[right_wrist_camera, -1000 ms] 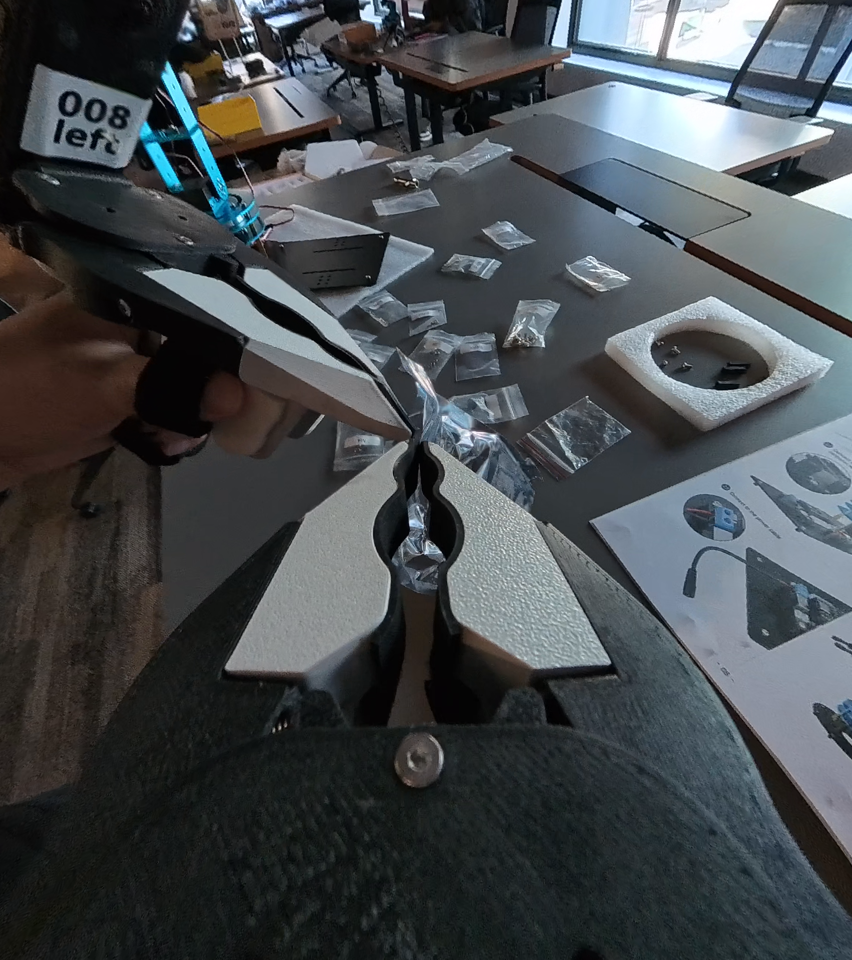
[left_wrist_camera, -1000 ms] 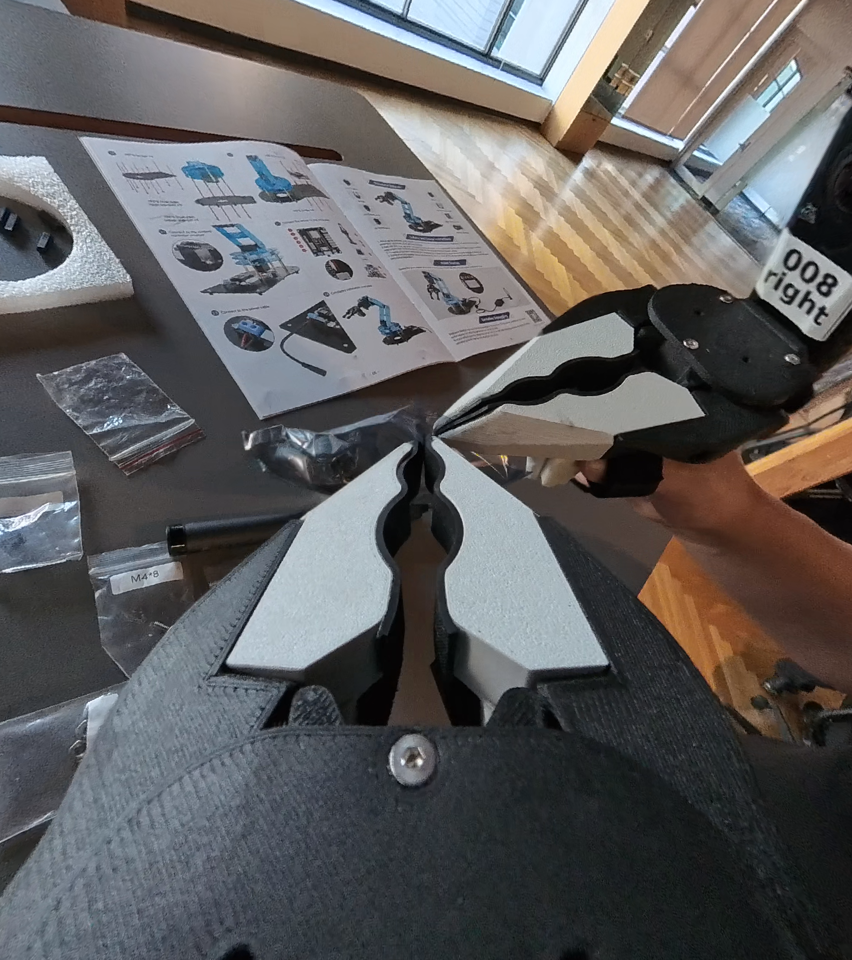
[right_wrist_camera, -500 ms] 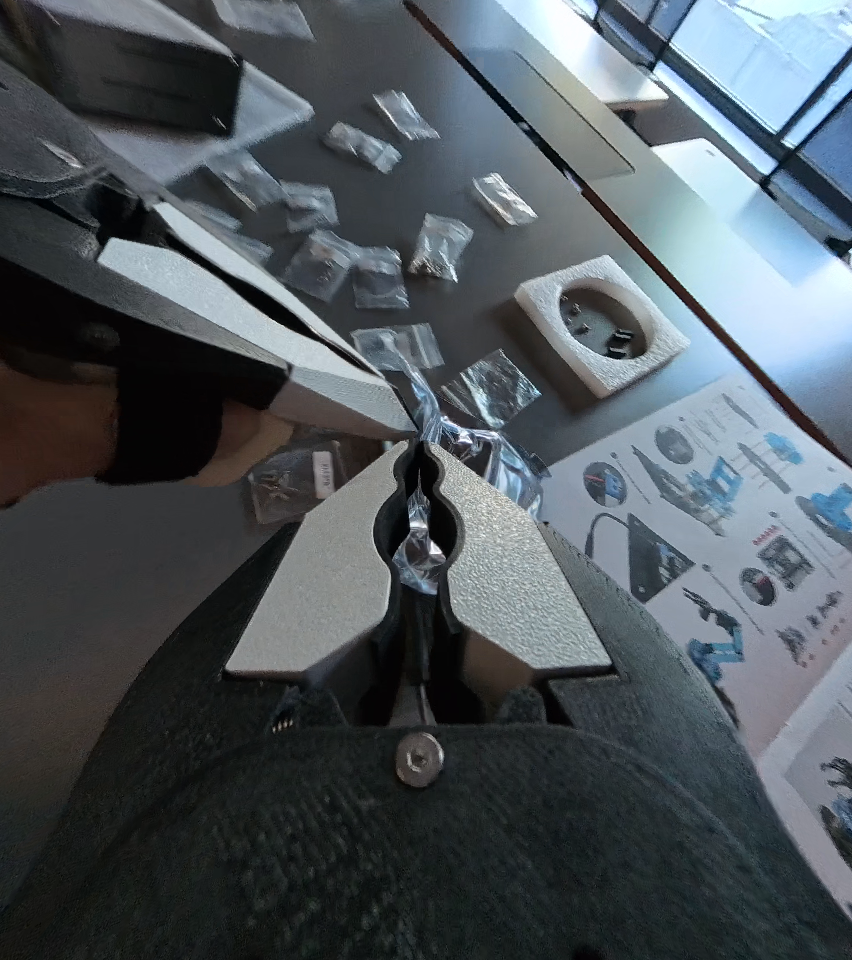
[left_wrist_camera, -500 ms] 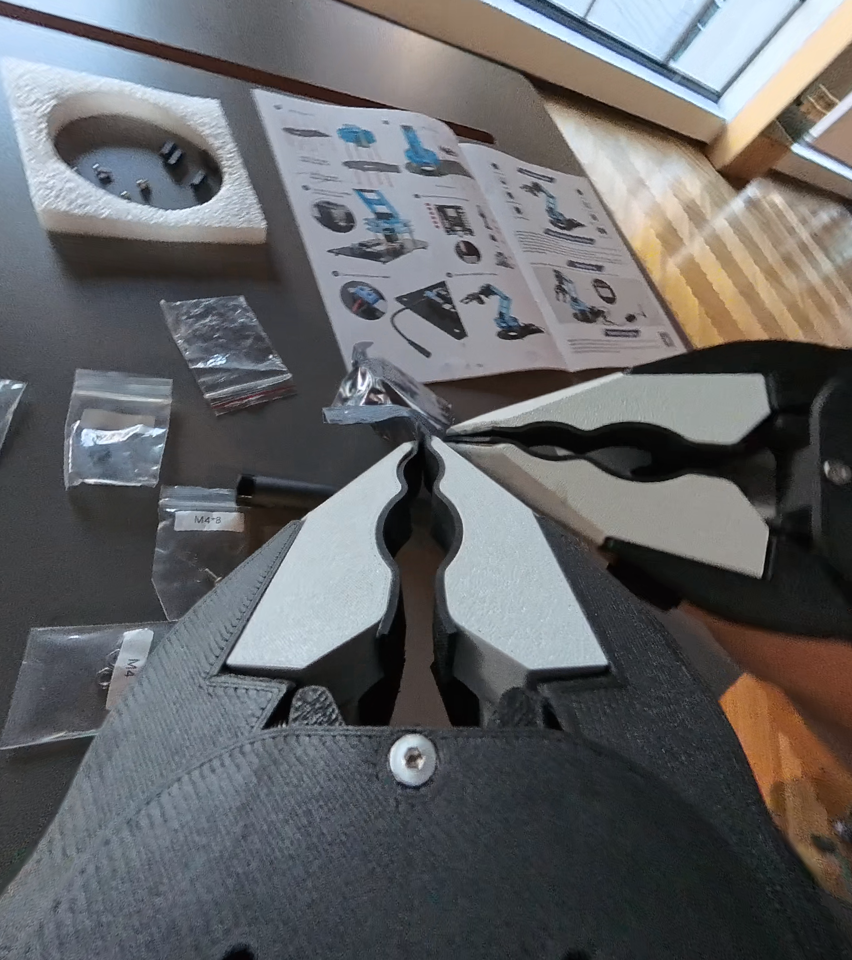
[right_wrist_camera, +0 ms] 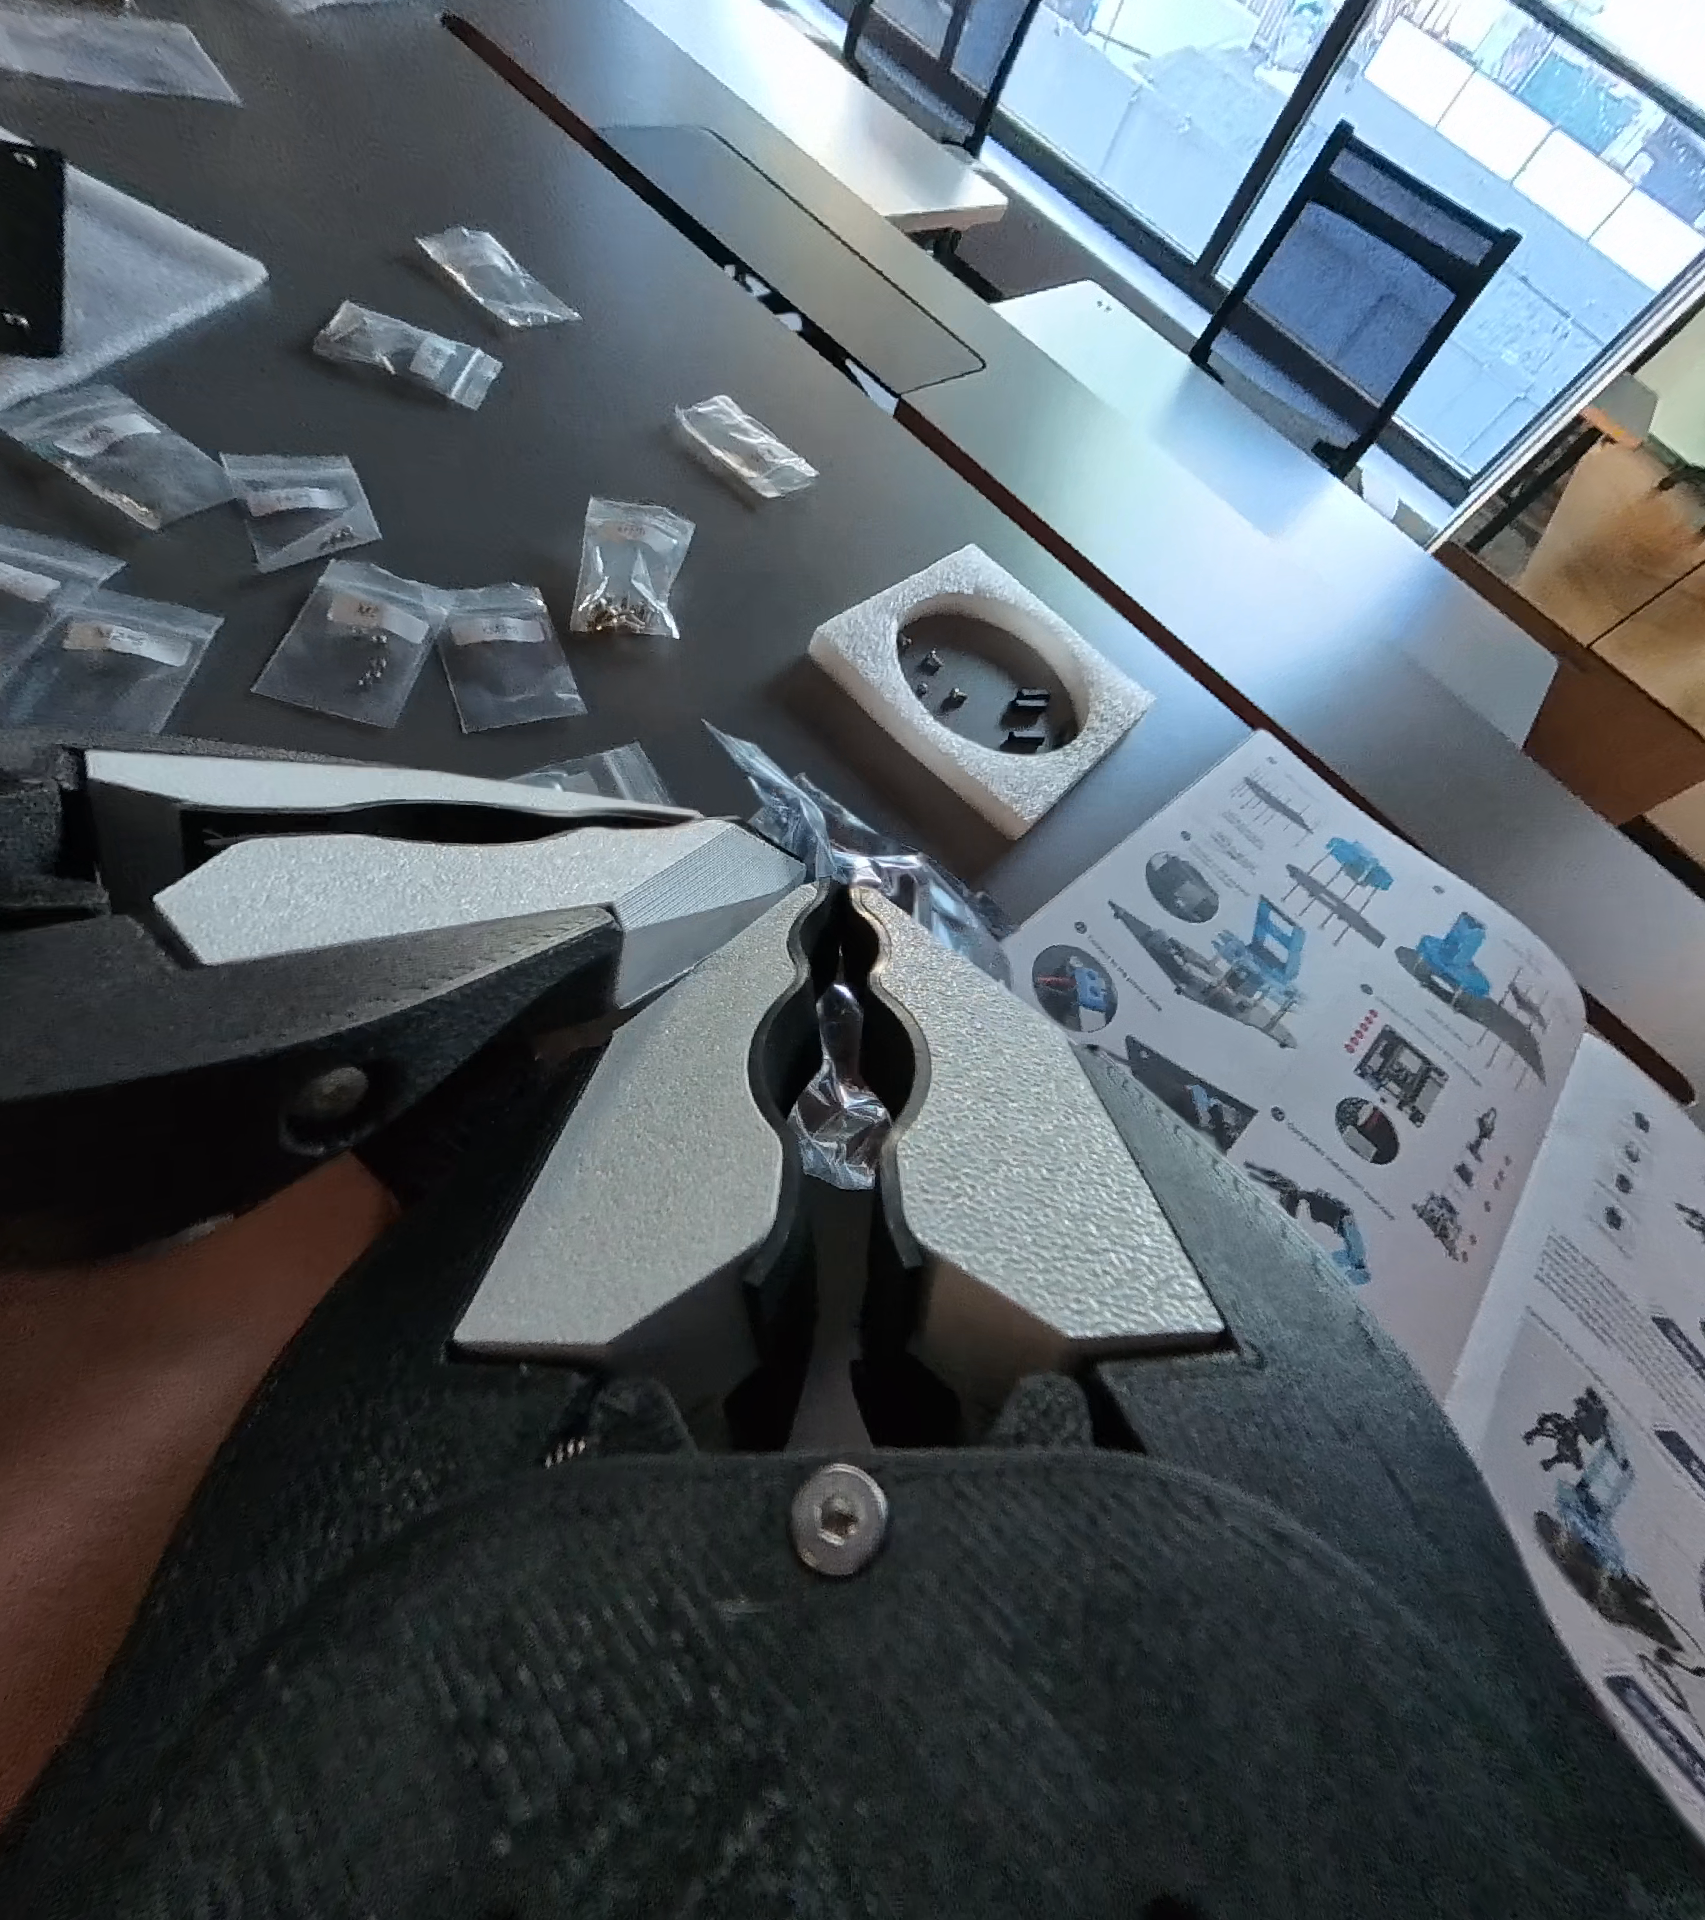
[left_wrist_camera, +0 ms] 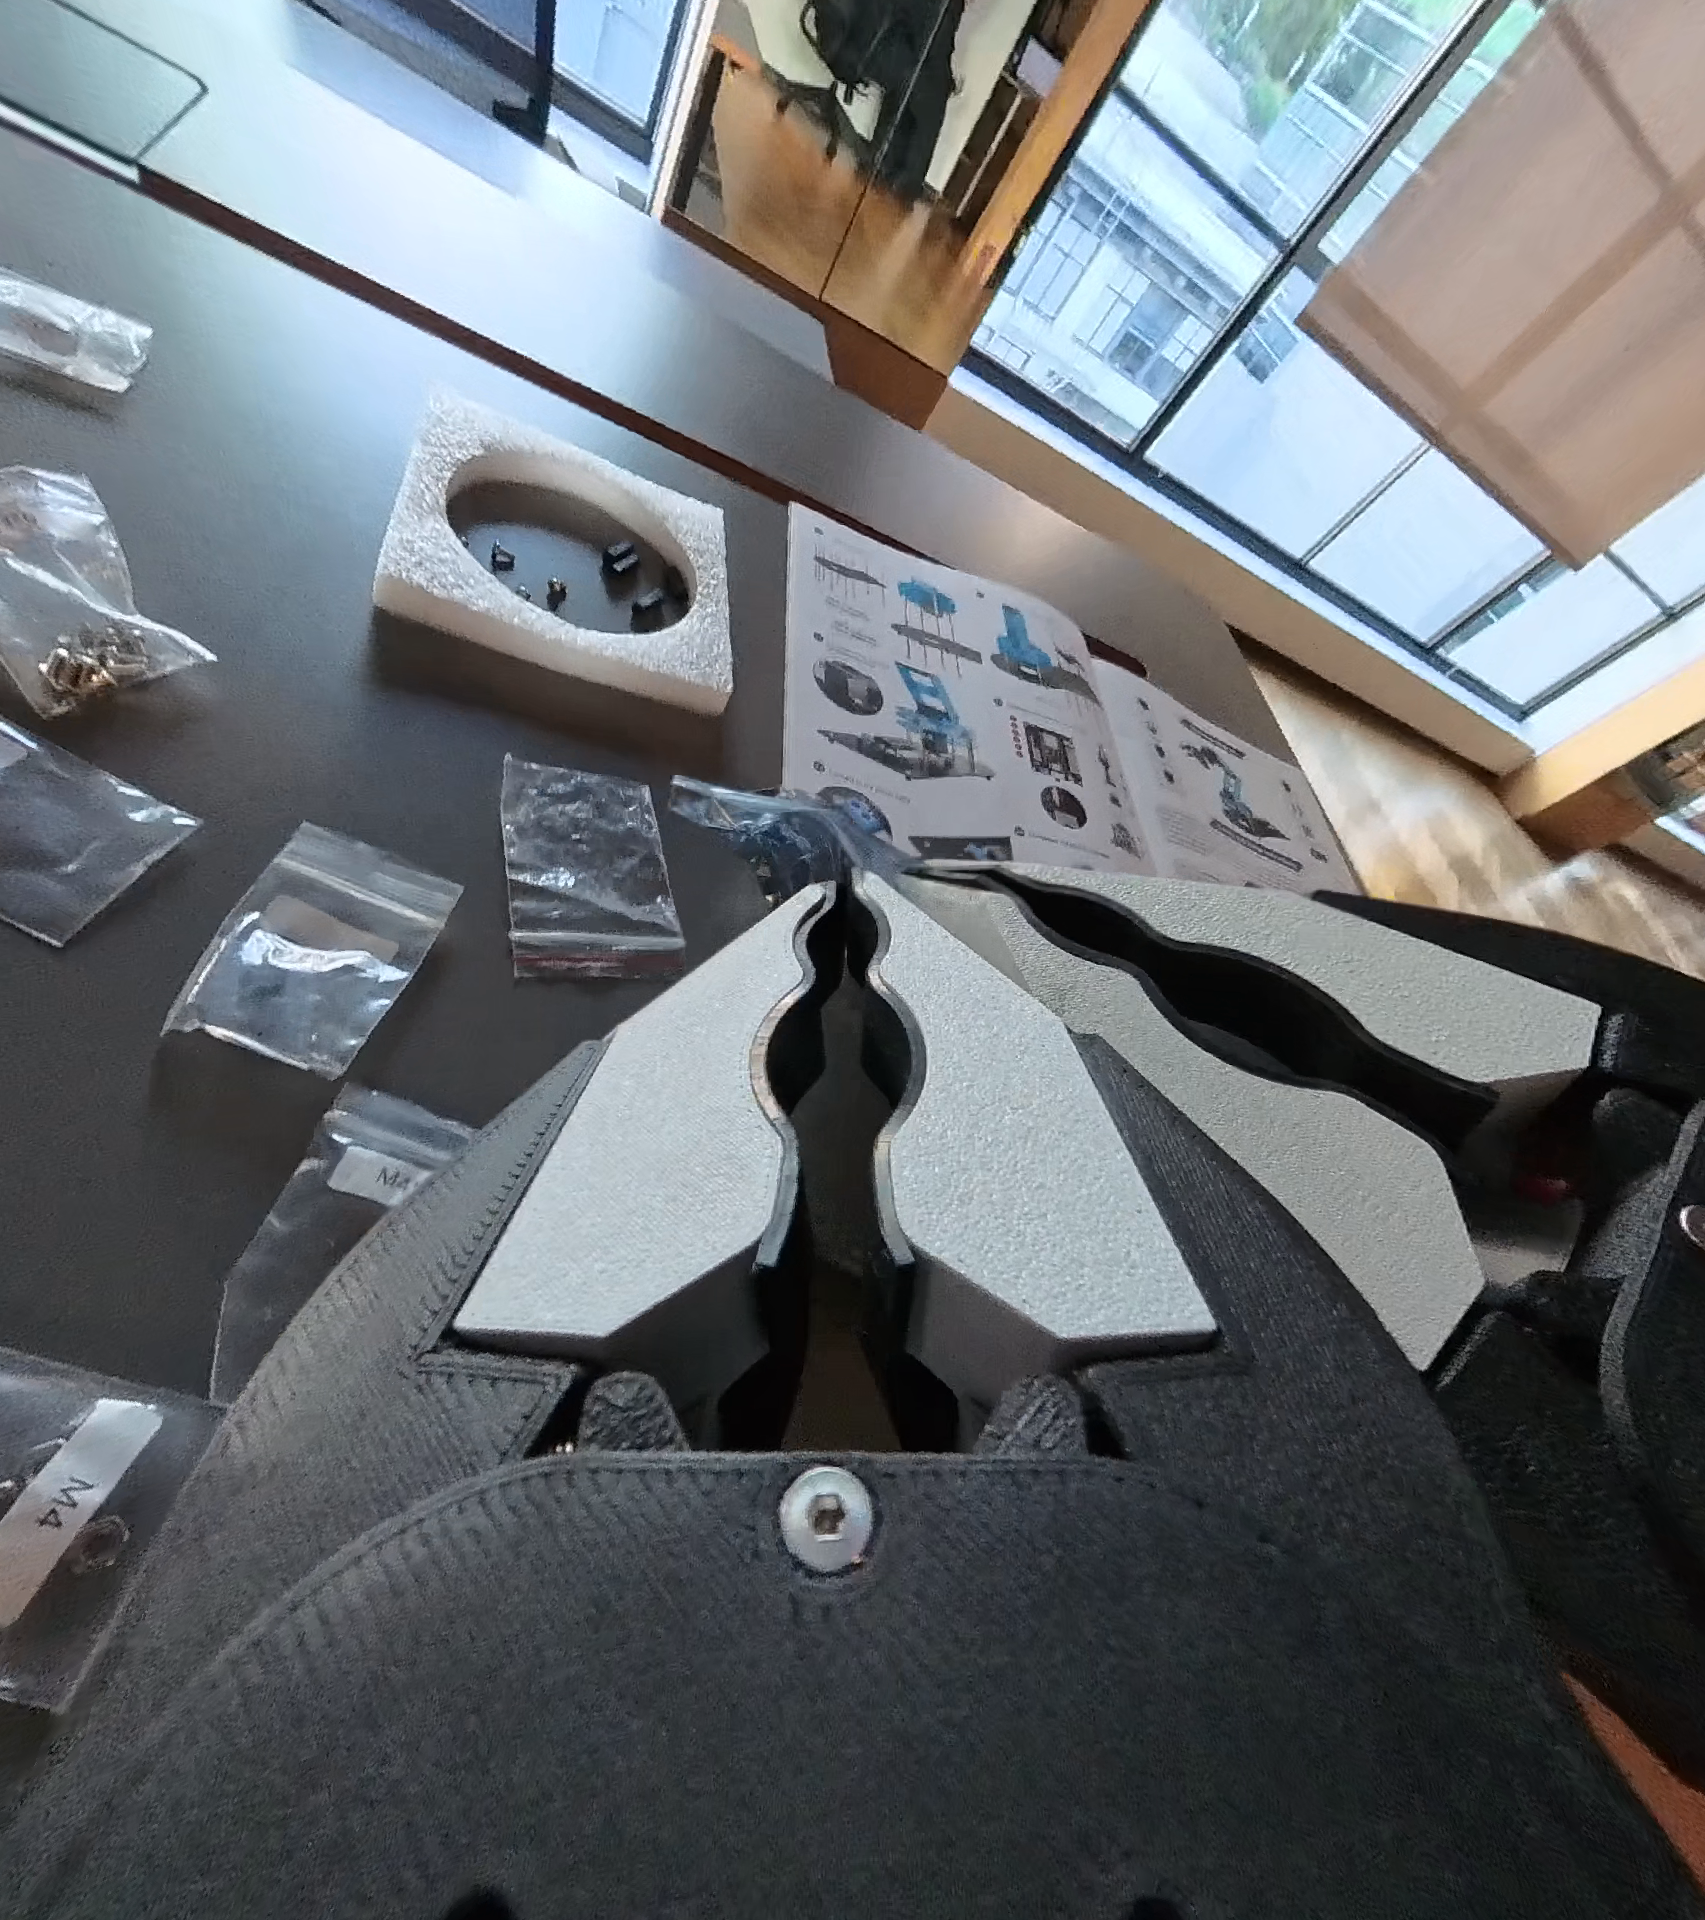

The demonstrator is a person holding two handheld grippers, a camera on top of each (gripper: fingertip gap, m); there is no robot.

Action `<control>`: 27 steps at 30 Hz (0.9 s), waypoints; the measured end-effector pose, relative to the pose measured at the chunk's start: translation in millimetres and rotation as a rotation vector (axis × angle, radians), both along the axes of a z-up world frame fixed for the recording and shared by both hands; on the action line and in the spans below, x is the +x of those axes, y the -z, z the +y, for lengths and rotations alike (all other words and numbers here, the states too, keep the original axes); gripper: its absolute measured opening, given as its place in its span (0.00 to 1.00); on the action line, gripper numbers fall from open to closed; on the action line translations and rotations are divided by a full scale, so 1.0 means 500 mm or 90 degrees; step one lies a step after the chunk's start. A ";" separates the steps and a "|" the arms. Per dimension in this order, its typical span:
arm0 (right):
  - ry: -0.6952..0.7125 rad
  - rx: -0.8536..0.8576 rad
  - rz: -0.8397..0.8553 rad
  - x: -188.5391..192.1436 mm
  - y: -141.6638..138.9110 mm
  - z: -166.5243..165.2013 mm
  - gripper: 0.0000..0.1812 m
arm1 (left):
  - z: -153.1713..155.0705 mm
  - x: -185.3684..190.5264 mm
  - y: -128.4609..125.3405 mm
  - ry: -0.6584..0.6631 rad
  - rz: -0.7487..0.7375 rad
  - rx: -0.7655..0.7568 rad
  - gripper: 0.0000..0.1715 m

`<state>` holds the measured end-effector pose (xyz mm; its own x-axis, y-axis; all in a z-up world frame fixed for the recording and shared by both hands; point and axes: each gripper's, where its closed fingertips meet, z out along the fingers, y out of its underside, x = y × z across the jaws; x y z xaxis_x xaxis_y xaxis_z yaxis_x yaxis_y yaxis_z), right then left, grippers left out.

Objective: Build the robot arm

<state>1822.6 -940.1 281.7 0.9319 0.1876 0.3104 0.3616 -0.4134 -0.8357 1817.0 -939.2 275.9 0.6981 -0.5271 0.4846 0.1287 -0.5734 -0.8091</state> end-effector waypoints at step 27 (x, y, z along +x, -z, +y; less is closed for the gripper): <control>-0.282 -0.165 0.066 -0.064 -0.033 -0.051 0.02 | -0.058 -0.047 -0.061 0.189 0.240 0.261 0.00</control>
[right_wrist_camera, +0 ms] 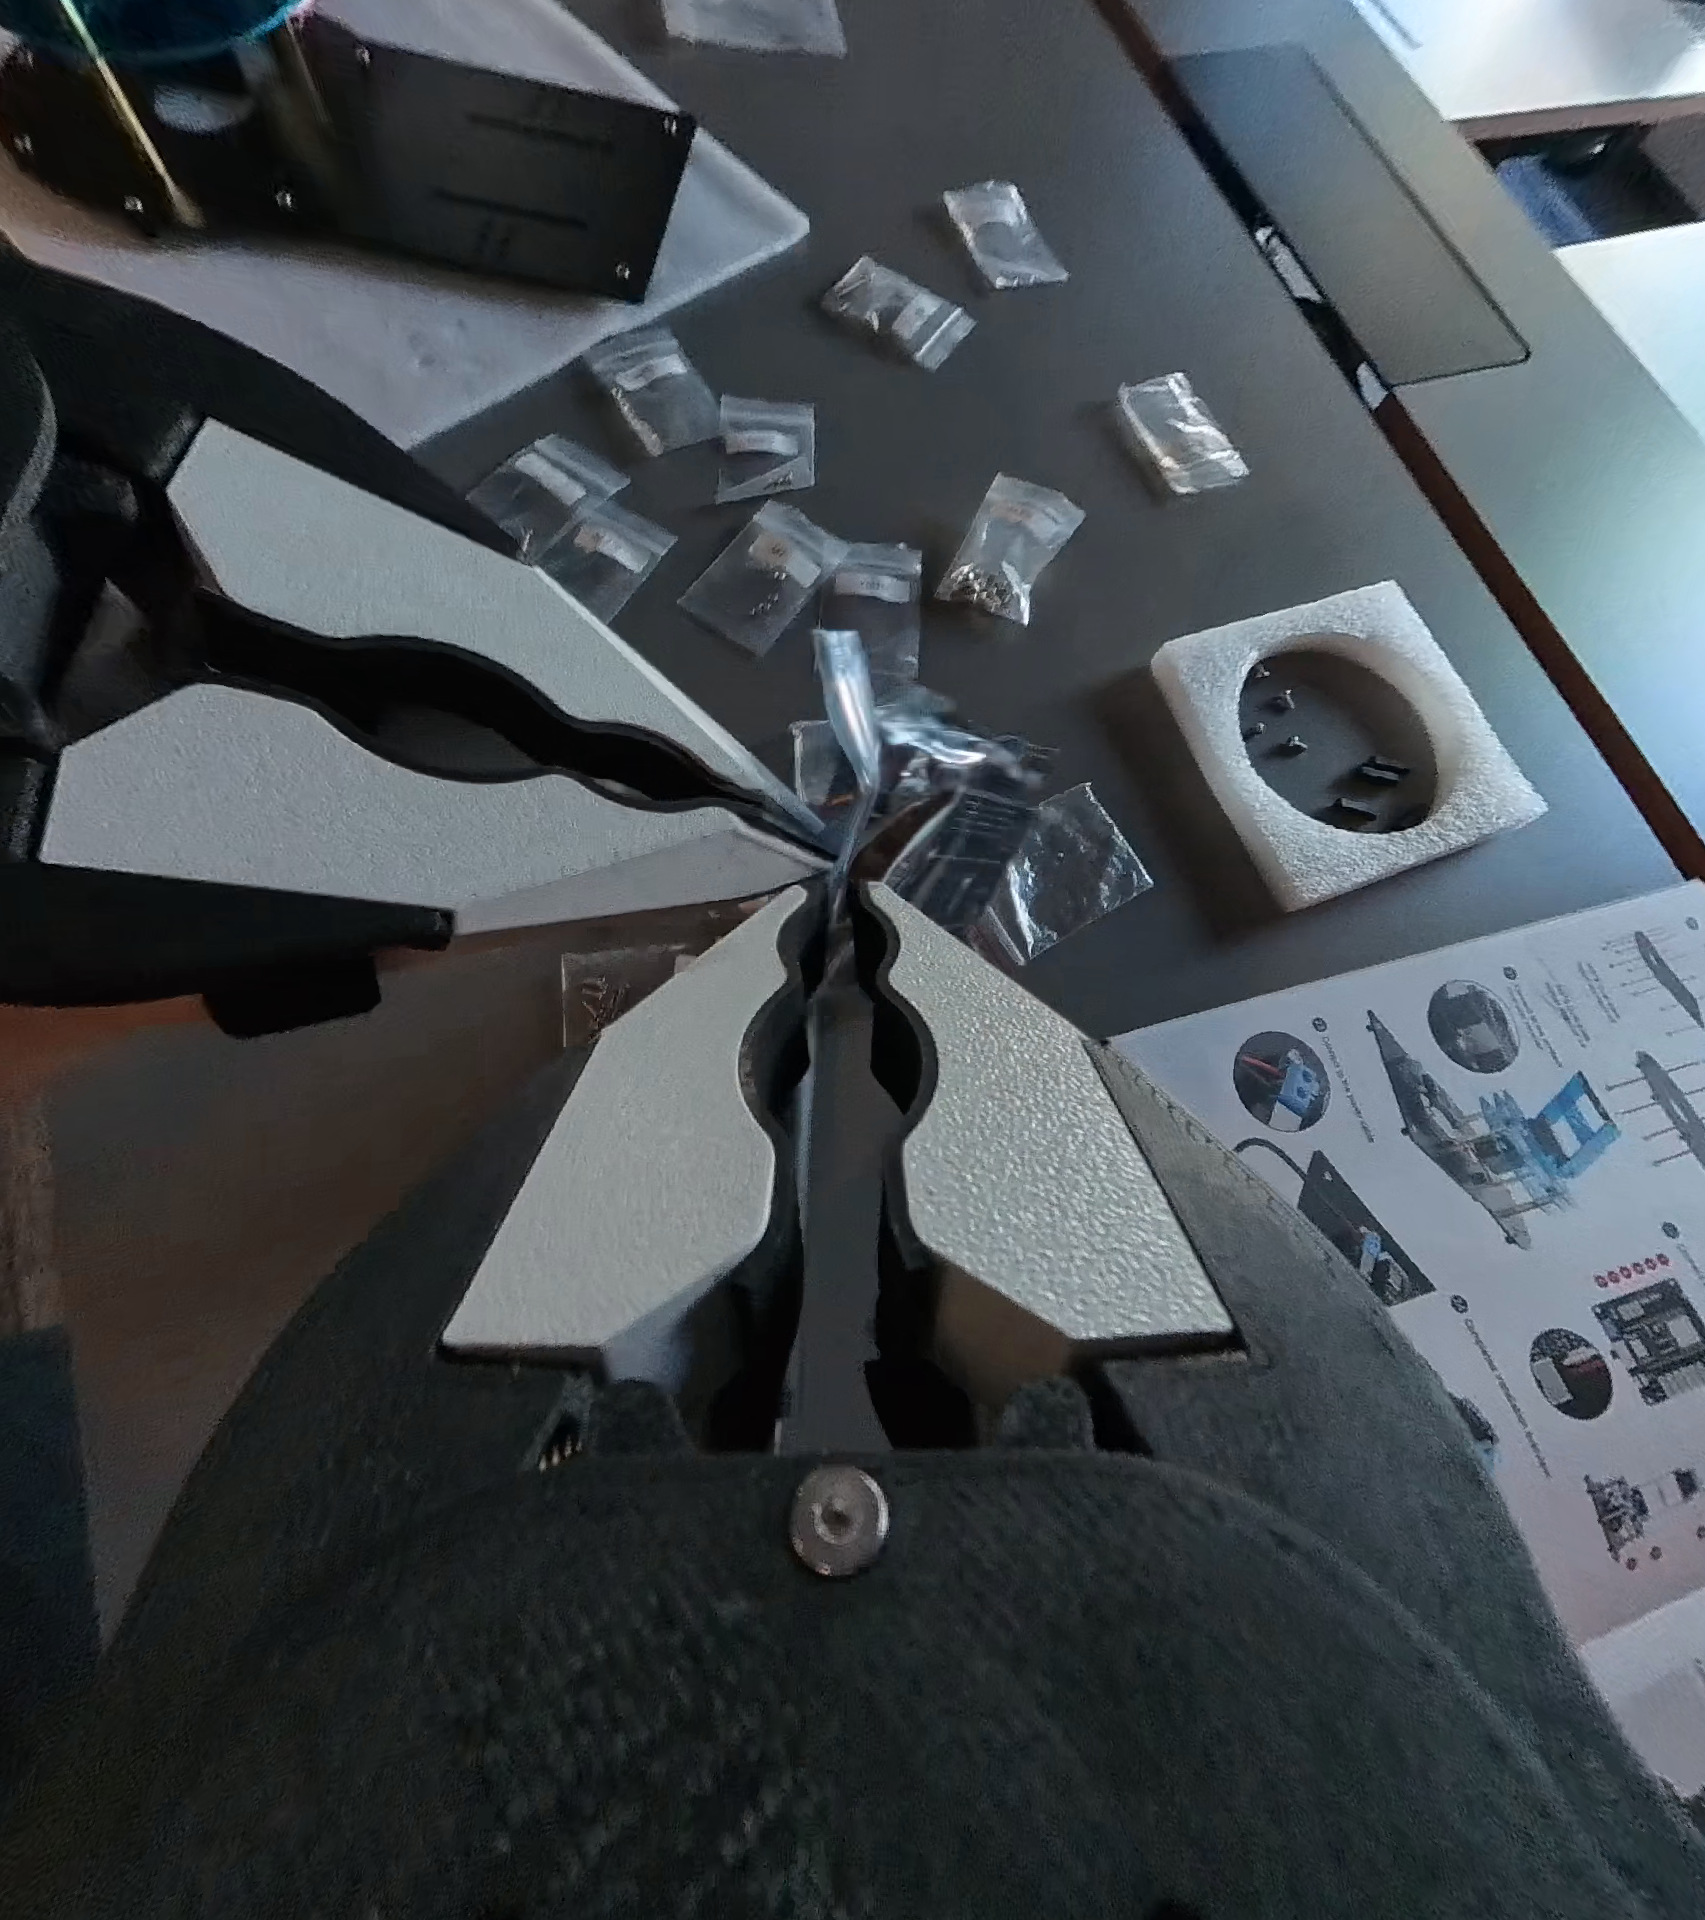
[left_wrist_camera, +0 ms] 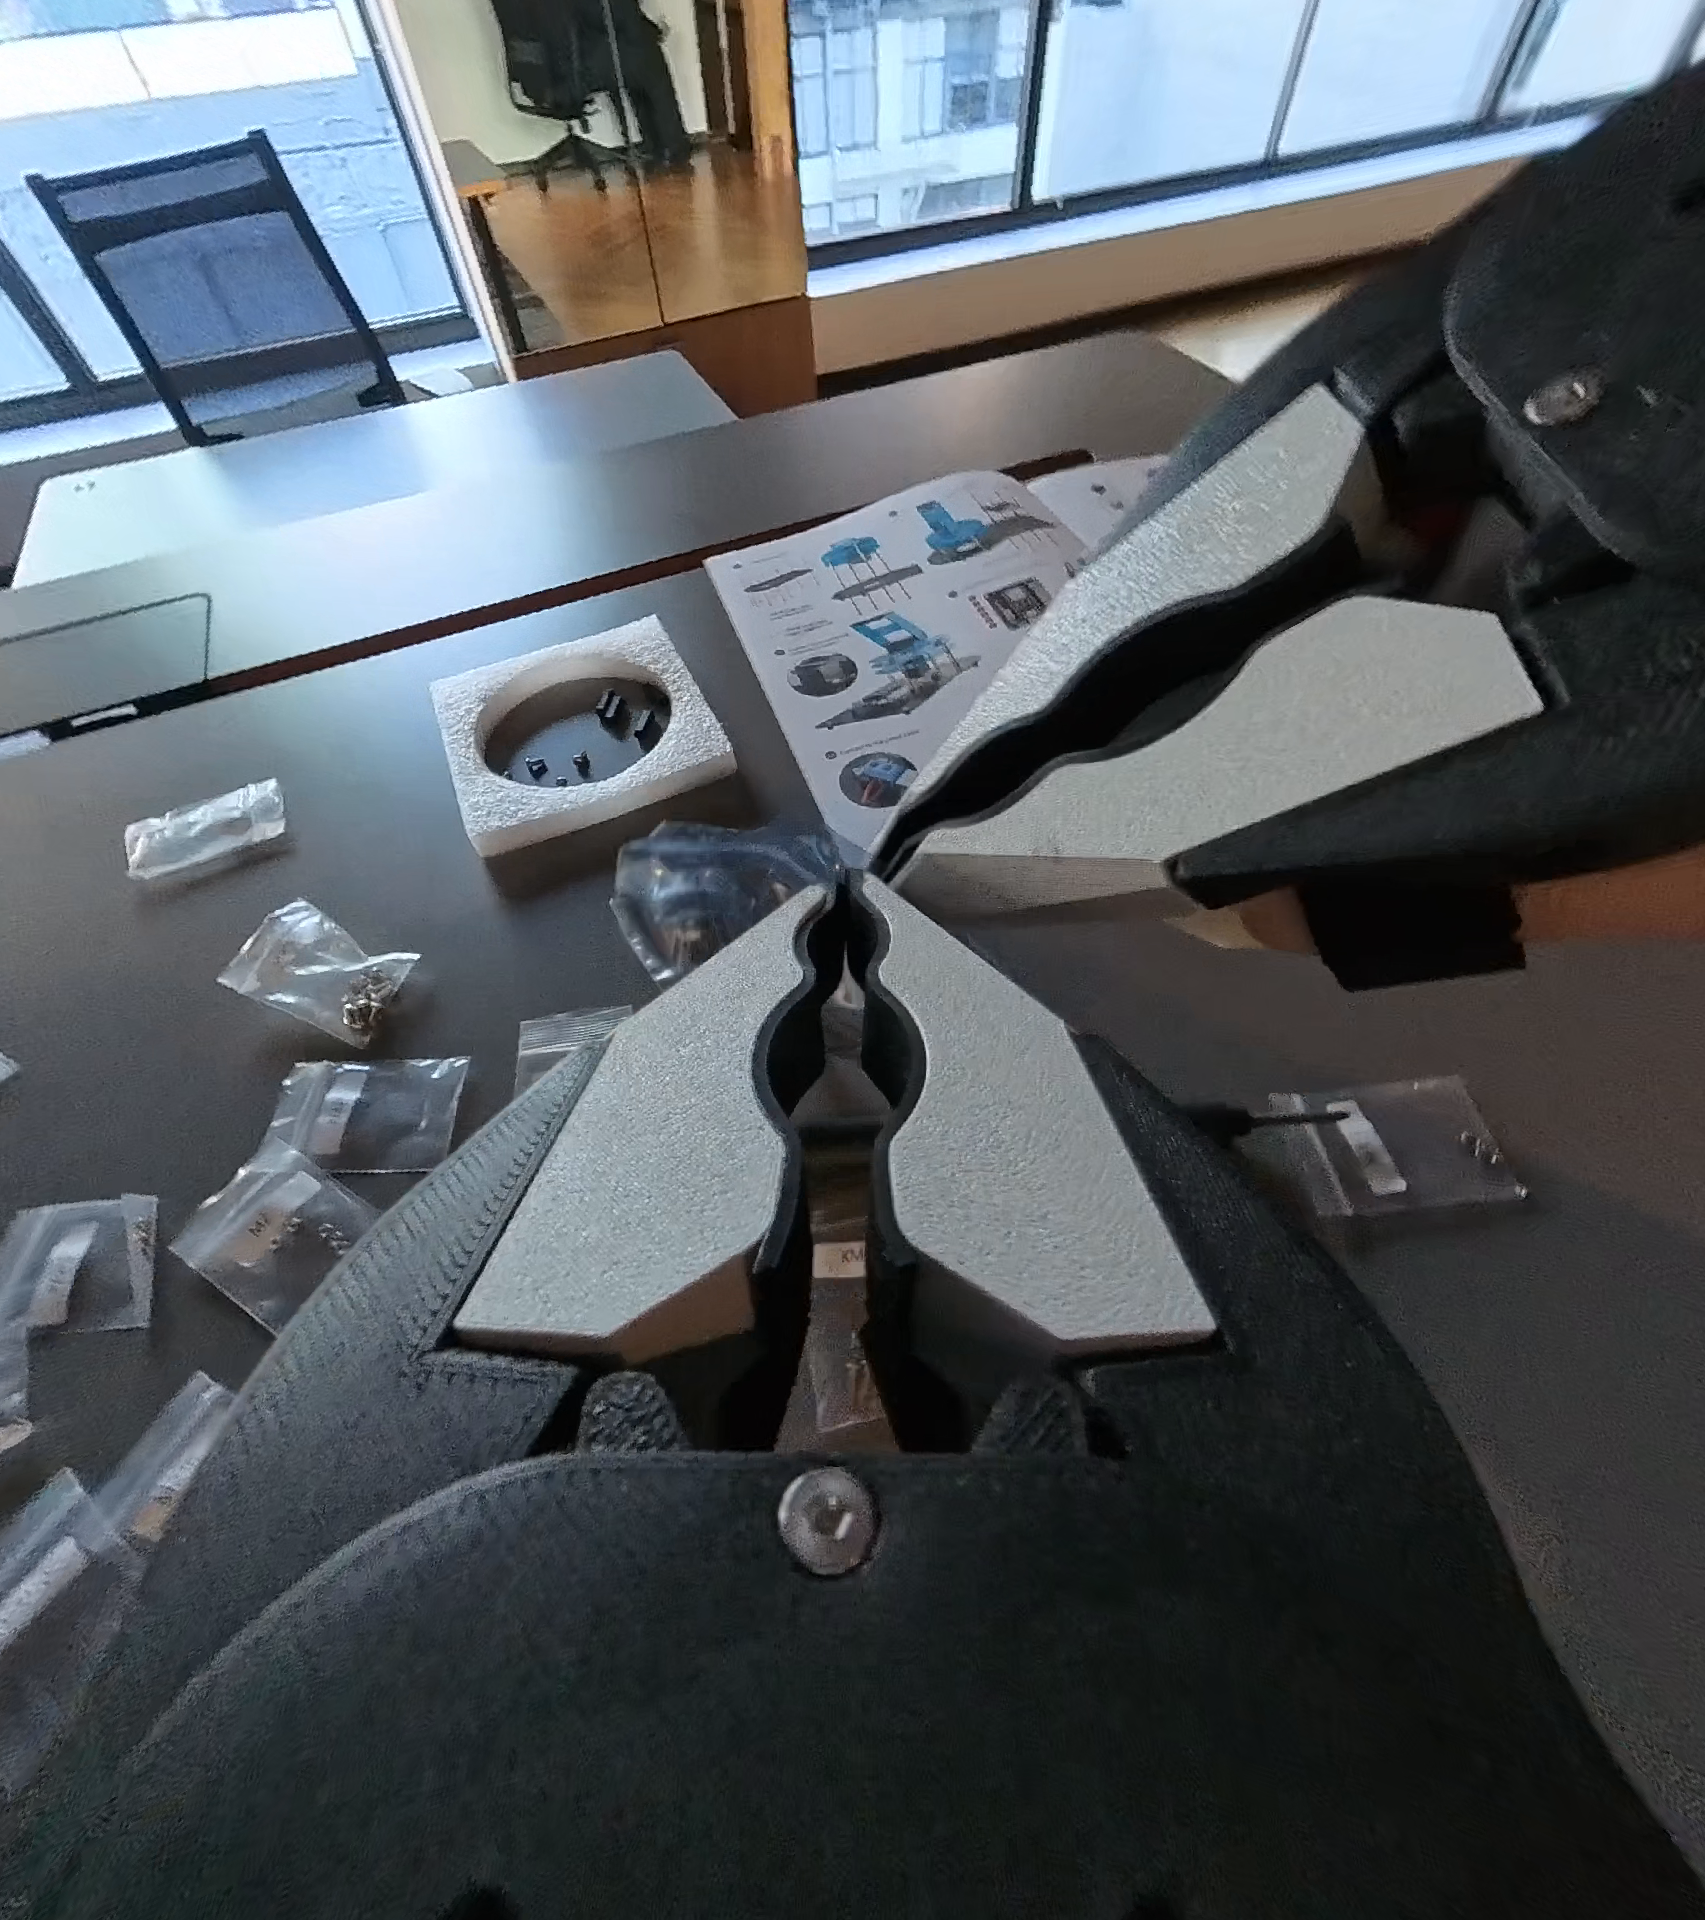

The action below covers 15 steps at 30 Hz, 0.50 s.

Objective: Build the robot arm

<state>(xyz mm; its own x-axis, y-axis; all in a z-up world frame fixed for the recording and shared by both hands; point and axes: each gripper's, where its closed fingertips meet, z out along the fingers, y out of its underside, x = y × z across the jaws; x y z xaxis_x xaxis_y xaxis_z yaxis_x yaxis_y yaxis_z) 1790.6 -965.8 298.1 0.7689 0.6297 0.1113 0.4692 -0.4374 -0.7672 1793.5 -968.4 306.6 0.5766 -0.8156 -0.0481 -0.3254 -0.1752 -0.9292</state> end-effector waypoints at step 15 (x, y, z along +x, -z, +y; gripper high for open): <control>0.055 -0.057 0.253 -0.003 -0.009 -0.018 0.00 | -0.019 -0.002 -0.007 0.071 -0.013 0.007 0.00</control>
<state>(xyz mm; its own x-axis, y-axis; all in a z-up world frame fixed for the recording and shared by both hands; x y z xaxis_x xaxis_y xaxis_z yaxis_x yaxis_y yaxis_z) 1789.0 -974.9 302.4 0.7910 0.5554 -0.2567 0.1033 -0.5347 -0.8387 1792.4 -978.0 310.1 0.4835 -0.8741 -0.0469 -0.3236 -0.1287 -0.9374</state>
